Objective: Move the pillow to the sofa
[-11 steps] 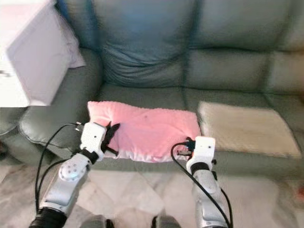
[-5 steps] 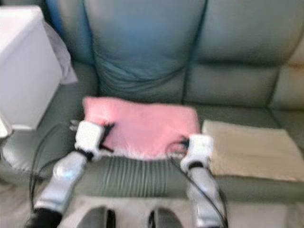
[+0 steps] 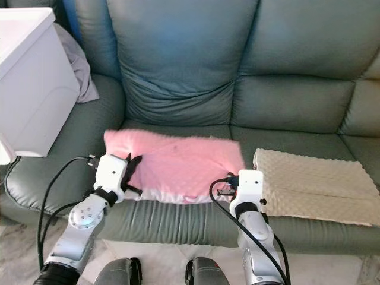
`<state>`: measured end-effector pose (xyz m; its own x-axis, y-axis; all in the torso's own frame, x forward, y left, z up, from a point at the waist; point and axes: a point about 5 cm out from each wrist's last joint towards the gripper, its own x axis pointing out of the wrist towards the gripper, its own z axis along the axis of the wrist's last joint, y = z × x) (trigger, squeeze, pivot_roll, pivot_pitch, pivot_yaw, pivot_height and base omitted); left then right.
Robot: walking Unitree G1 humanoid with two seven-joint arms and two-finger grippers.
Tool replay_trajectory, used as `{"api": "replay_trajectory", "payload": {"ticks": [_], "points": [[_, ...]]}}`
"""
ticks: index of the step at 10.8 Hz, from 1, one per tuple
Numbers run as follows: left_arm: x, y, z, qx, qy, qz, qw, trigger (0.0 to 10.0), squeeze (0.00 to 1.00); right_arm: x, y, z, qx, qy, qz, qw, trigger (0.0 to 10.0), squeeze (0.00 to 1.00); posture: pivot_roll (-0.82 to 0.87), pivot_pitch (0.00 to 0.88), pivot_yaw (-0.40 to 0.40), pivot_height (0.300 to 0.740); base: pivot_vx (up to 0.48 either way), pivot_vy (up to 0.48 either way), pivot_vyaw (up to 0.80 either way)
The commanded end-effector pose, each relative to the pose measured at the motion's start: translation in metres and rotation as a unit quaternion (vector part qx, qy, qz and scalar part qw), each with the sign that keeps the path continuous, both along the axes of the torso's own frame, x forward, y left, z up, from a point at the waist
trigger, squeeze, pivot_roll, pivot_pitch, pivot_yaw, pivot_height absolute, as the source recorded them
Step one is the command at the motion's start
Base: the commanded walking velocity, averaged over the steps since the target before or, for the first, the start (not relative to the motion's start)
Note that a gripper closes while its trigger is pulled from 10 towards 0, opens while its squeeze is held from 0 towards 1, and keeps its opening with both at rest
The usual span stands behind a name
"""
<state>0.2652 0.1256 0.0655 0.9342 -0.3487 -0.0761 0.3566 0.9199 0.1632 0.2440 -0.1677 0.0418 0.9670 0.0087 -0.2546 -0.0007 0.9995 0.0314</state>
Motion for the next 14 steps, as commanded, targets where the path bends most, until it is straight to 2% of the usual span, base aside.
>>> {"api": "replay_trajectory", "payload": {"ticks": [1, 3, 4, 6, 8, 11, 14], "points": [[0.001, 0.004, 0.002, -0.003, 0.000, 0.017, 1.000, 10.0, 0.00, 0.005, 0.001, 0.008, 0.002, -0.012, 0.001, 1.000, 10.0, 0.00, -0.04, 0.147, -0.047, 0.740, 0.000, 0.000, 0.00], [0.001, 0.009, 0.005, -0.007, 0.000, 0.024, 1.000, 10.0, 0.00, 0.011, -0.001, 0.018, 0.009, -0.028, -0.003, 1.000, 10.0, 0.00, -0.04, 0.175, -0.043, 0.740, 0.000, 0.000, 0.00], [0.000, 0.015, 0.007, -0.006, 0.000, 0.028, 1.000, 10.0, 0.00, 0.012, -0.004, 0.023, 0.009, -0.030, -0.008, 0.999, 10.0, 0.00, -0.04, 0.216, -0.041, 0.740, 0.000, 0.000, 0.00], [0.000, 0.024, 0.009, 0.007, 0.009, 0.037, 0.999, 10.0, 0.00, 0.009, -0.005, 0.024, 0.008, -0.011, -0.009, 1.000, 10.0, 0.00, -0.04, 0.298, -0.037, 0.740, 0.000, 0.000, 0.00], [0.007, 0.023, 0.017, 0.014, 0.010, 0.013, 1.000, 10.0, 0.00, 0.009, -0.006, 0.021, -0.008, 0.016, -0.021, 1.000, 10.0, 0.00, -0.03, 0.389, -0.019, 0.740, 0.000, 0.000, 0.00], [0.028, 0.019, 0.027, 0.005, -0.002, 0.016, 1.000, 10.0, 0.00, 0.029, -0.003, 0.030, 0.005, 0.023, -0.024, 0.999, 10.0, 0.00, -0.03, 0.486, 0.001, 0.740, 0.000, 0.000, 0.00], [0.060, 0.015, 0.030, 0.005, -0.010, 0.046, 0.999, 10.0, 0.00, 0.057, -0.004, 0.023, -0.008, 0.061, 0.014, 0.998, 10.0, 0.00, -0.05, 0.535, -0.012, 0.740, 0.000, 0.000, 0.00]]}}
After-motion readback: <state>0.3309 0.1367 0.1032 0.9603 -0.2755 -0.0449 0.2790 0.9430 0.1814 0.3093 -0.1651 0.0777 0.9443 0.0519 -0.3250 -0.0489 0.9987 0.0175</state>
